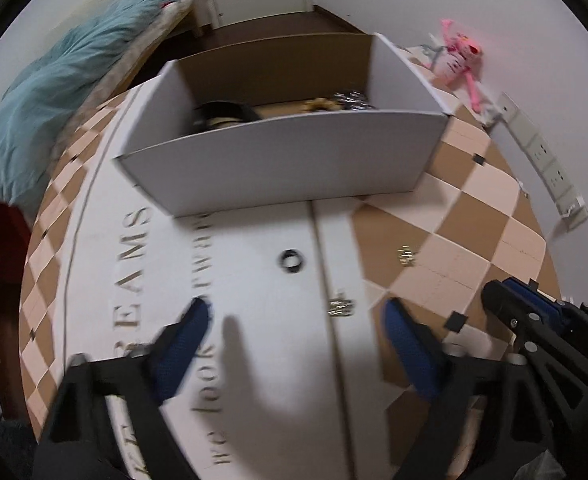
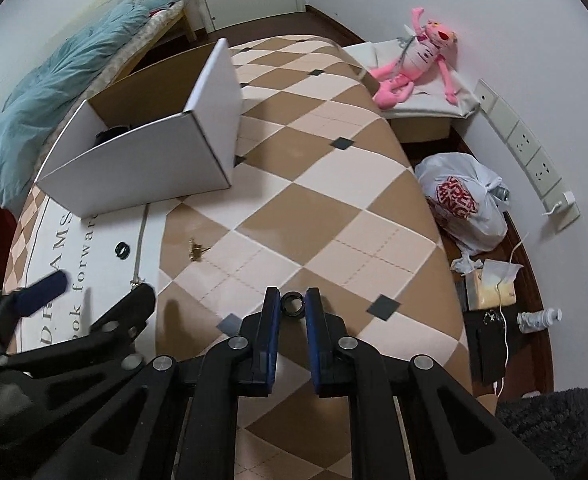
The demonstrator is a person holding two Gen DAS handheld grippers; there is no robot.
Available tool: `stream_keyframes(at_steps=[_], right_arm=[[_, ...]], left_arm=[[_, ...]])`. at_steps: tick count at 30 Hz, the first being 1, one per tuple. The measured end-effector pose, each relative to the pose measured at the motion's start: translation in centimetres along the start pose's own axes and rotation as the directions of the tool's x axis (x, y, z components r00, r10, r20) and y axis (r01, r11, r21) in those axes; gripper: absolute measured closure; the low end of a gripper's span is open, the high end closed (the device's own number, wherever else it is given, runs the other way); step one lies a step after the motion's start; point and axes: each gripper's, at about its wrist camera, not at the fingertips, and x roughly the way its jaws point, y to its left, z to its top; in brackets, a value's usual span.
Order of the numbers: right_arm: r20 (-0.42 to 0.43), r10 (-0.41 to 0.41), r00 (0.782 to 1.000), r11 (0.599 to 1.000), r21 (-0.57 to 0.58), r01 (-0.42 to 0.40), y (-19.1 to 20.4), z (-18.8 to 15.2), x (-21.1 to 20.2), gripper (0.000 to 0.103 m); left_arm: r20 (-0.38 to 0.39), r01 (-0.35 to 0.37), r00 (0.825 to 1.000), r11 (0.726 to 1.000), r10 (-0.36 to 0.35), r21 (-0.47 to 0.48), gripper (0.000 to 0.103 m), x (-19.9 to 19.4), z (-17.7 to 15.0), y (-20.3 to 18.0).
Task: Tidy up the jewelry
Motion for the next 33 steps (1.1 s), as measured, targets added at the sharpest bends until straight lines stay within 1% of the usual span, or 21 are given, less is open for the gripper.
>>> stream_keyframes(at_steps=[1, 2, 3, 5, 6, 7, 9, 13, 16, 19, 23, 25, 27, 29, 33], right_arm=[[0.001, -0.001, 1.000, 1.000, 0.005, 0.001, -0.2, 0.0, 0.0, 0.090], [0.001, -0.002, 1.000, 1.000, 0.008, 0.002, -0.3, 0.1, -0.1, 0.090], [0.002, 0.000, 1.000, 1.000, 0.013, 0.000, -0.4, 0.1, -0.1, 0.090], [0.004, 0.002, 1.000, 1.000, 0.022, -0.002, -0.7, 0.3, -0.2, 0.090], [0.005, 0.002, 1.000, 1.000, 0.026, -0.002, -0.8, 0.4, -0.2, 0.090], [0.006, 0.002, 1.000, 1.000, 0.028, -0.003, -0.9, 0.5, -0.3, 0.090], [0.009, 0.000, 1.000, 0.999, 0.034, 0.000, -1.1, 0.7, -0.5, 0.090], [0.020, 0.006, 1.000, 0.999, 0.049, -0.007, -1.4, 1.1, -1.1, 0.090], [0.032, 0.025, 0.999, 0.998, 0.058, -0.027, -1.3, 1.6, -1.9, 0.090], [0.046, 0.071, 0.996, 0.995, 0.060, -0.074, -0.7, 2.6, -3.2, 0.090], [0.073, 0.154, 0.985, 0.987, 0.028, -0.157, 1.0, 5.5, -5.0, 0.090], [0.070, 0.208, 0.976, 0.978, 0.012, -0.209, 2.1, 7.7, -5.4, 0.090], [0.059, 0.244, 0.968, 0.970, 0.002, -0.245, 3.1, 9.7, -5.2, 0.090], [0.042, 0.262, 0.964, 0.965, -0.018, -0.261, 4.2, 12.0, -4.6, 0.090], [-0.045, 0.281, 0.959, 0.959, -0.030, -0.282, 5.7, 15.4, -2.0, 0.090]], left_arm=[[-0.007, 0.005, 1.000, 1.000, -0.005, 0.013, 0.048, 0.3, 0.0, -0.4], [-0.002, 0.023, 1.000, 1.000, -0.023, 0.015, 0.054, 0.5, 0.2, -0.3], [0.005, 0.027, 1.000, 1.000, -0.027, 0.015, 0.064, 0.4, 0.3, -0.3], [0.009, 0.041, 0.999, 0.999, -0.041, 0.024, 0.075, 0.3, 0.6, -0.3], [0.010, 0.047, 0.999, 0.999, -0.047, 0.027, 0.087, 0.3, 0.7, -0.4], [0.010, 0.052, 0.999, 0.998, -0.052, 0.027, 0.091, 0.3, 0.7, -0.4], [0.011, 0.060, 0.998, 0.998, -0.060, 0.027, 0.094, 0.3, 0.7, -0.3], [0.014, 0.074, 0.997, 0.997, -0.074, 0.015, 0.094, 0.2, 0.5, 0.1], [0.011, 0.093, 0.996, 0.996, -0.093, 0.000, 0.094, -0.2, 0.5, 0.6], [0.026, 0.128, 0.992, 0.991, -0.127, -0.032, 0.094, -1.9, 1.3, 2.1], [0.062, 0.184, 0.982, 0.979, -0.179, -0.087, 0.094, -4.6, 4.0, 4.9], [0.077, 0.211, 0.976, 0.971, -0.203, -0.110, 0.094, -5.6, 6.1, 6.5], [0.074, 0.214, 0.976, 0.970, -0.207, -0.112, 0.094, -5.7, 8.0, 7.4], [0.058, 0.230, 0.973, 0.964, -0.224, -0.131, 0.094, -5.1, 9.9, 8.4], [0.020, 0.238, 0.971, 0.959, -0.237, -0.152, 0.093, -3.5, 12.2, 9.5]])
